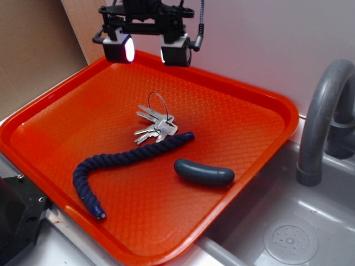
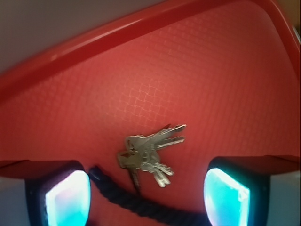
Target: Grab the silver keys.
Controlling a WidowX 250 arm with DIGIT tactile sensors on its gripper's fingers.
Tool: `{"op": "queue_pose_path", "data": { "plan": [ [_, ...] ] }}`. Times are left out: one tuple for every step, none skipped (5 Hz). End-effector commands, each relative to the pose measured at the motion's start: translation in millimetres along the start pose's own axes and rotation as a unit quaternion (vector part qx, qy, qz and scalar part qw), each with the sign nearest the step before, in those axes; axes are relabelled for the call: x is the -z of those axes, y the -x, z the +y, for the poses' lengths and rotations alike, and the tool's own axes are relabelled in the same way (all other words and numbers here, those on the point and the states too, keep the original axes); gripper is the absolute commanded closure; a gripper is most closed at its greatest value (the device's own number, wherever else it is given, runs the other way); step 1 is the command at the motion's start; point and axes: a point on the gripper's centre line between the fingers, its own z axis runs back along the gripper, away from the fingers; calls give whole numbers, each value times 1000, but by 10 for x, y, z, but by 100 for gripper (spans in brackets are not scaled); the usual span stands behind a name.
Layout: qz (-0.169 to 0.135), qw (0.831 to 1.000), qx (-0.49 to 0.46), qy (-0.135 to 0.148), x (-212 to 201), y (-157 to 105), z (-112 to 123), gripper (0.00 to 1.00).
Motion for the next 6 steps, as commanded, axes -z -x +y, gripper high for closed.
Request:
{"op": "queue_pose_path", "data": {
  "plan": [
    [-22, 980, -176, 88, 192, -211, -67, 0],
    [-13, 978, -183, 102, 364, -303, -95, 0],
    [1, 980, -179, 87, 553, -361, -121, 0],
    [17, 988, -144, 60, 581, -286, -119, 0],
    [27, 989, -130, 60, 548, -206, -53, 0],
    [36, 990, -124, 52, 597, -178, -88, 17]
  ]
}}
